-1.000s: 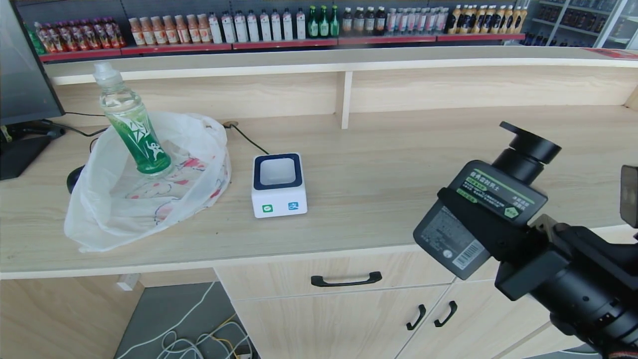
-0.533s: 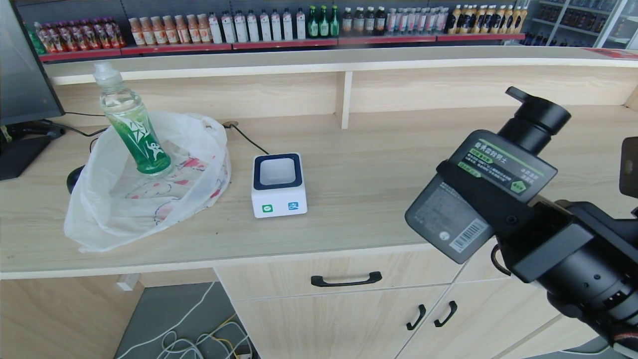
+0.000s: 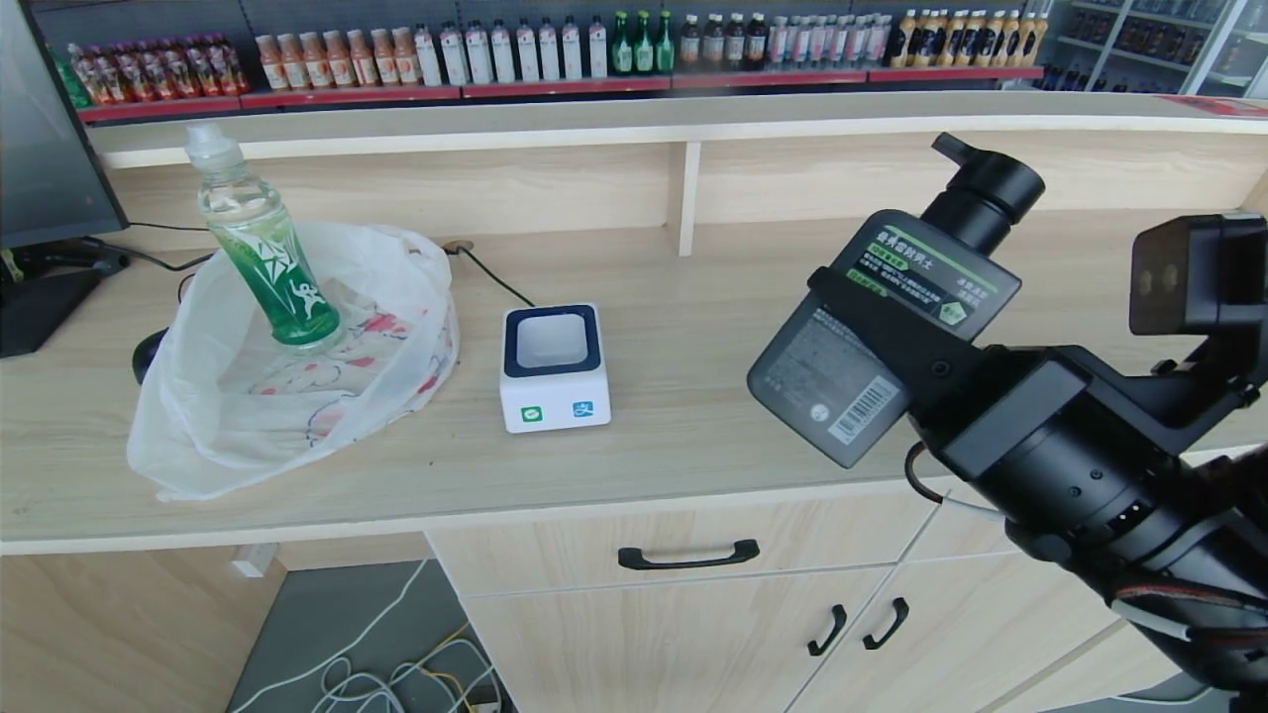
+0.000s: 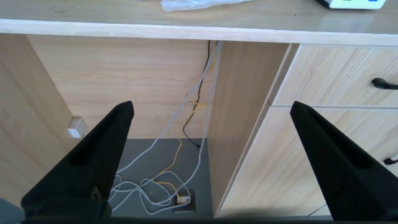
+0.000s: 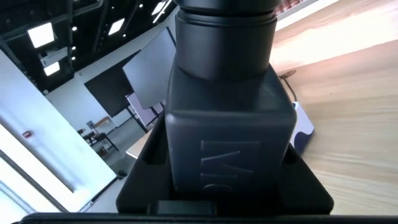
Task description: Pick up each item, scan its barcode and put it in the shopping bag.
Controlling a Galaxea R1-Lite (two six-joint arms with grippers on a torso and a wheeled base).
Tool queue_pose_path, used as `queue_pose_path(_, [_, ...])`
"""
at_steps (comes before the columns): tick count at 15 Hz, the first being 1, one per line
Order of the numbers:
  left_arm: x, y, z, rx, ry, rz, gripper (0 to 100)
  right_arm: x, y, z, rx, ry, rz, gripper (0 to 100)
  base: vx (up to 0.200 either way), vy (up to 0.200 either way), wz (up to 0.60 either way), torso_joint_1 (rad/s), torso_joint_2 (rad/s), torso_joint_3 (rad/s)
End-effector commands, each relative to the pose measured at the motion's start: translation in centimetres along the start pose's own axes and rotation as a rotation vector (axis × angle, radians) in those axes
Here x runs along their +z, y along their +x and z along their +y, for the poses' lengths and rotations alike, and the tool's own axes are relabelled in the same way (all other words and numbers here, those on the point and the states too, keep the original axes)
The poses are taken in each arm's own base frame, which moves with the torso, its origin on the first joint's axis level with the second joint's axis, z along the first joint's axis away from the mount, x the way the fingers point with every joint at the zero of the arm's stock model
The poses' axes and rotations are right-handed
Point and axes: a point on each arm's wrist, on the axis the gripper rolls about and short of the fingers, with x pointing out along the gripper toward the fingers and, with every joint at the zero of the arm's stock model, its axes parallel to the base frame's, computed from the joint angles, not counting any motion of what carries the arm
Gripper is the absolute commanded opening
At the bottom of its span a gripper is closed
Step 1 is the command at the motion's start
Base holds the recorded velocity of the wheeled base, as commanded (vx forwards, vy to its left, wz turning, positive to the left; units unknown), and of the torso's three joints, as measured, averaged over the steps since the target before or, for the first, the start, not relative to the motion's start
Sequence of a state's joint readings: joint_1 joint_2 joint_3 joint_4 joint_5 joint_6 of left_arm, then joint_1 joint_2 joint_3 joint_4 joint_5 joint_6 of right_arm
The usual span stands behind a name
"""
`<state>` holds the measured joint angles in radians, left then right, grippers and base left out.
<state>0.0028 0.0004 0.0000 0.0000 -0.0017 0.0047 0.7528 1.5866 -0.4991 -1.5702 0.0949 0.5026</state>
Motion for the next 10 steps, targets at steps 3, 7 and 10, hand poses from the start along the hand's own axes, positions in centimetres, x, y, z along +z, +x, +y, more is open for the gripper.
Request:
queue_pose_path(3, [0.00, 0.00, 0.00, 0.000, 0.000, 0.000, 100, -0.80, 1.16, -0.37, 0.059, 0.008, 0.041, 0, 0.000, 0.000, 0.00, 0.000, 0.00, 0.000])
queue_pose_path(7, [0.00, 0.00, 0.00, 0.000, 0.000, 0.000, 100, -0.98, 1.51, -0.50, 0.061, 0.009, 0.042, 0, 0.000, 0.000, 0.00, 0.000, 0.00, 0.000])
queue_pose_path(10, [0.00, 0.00, 0.00, 0.000, 0.000, 0.000, 100, -0.99, 1.44, -0.50, 0.061, 0.011, 0.044, 0, 0.000, 0.000, 0.00, 0.000, 0.00, 0.000])
